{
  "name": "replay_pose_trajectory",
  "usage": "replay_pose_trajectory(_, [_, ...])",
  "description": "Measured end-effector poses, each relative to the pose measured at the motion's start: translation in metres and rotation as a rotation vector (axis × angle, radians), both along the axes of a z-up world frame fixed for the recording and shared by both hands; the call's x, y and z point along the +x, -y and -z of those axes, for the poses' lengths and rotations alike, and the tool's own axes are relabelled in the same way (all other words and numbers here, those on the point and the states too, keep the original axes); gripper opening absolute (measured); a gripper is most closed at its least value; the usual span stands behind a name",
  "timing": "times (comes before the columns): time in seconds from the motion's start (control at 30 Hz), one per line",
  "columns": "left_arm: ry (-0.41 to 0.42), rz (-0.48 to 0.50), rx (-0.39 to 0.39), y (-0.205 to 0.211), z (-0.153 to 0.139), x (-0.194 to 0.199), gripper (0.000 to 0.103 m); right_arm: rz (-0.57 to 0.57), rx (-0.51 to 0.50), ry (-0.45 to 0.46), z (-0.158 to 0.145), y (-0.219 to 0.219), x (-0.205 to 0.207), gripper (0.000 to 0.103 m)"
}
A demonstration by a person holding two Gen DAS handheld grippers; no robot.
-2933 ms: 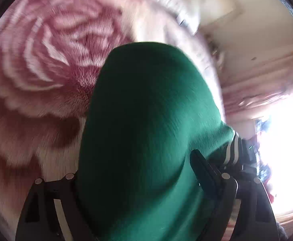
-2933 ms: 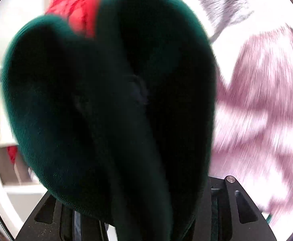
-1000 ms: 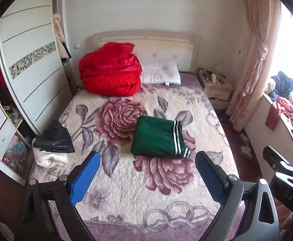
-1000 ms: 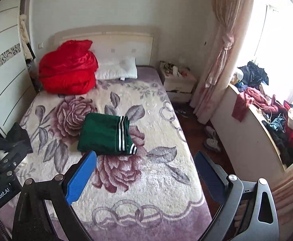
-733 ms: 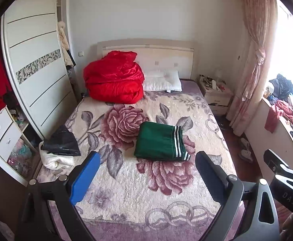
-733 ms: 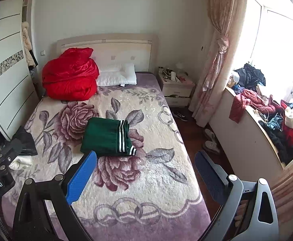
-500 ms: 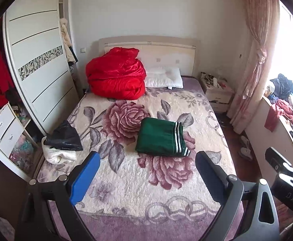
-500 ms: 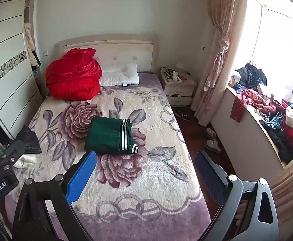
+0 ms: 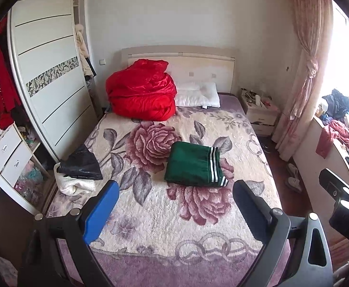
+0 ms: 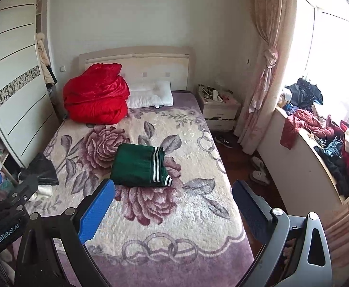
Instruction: Fold large clothes
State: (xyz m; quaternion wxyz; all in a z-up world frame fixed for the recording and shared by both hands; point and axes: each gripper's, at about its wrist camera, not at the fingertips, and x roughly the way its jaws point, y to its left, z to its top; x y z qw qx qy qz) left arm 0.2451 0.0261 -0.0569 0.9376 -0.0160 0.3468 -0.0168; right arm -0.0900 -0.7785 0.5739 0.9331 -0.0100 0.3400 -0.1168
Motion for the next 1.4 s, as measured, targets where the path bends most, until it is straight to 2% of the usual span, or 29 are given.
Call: replay_pose_trajectory(1.4, [0.028,-0.015,0.019,-0.004,-0.01,-0.017,0.103,-0.024,-0.003,0.017,0.002,-0.011,-0.015,0.103])
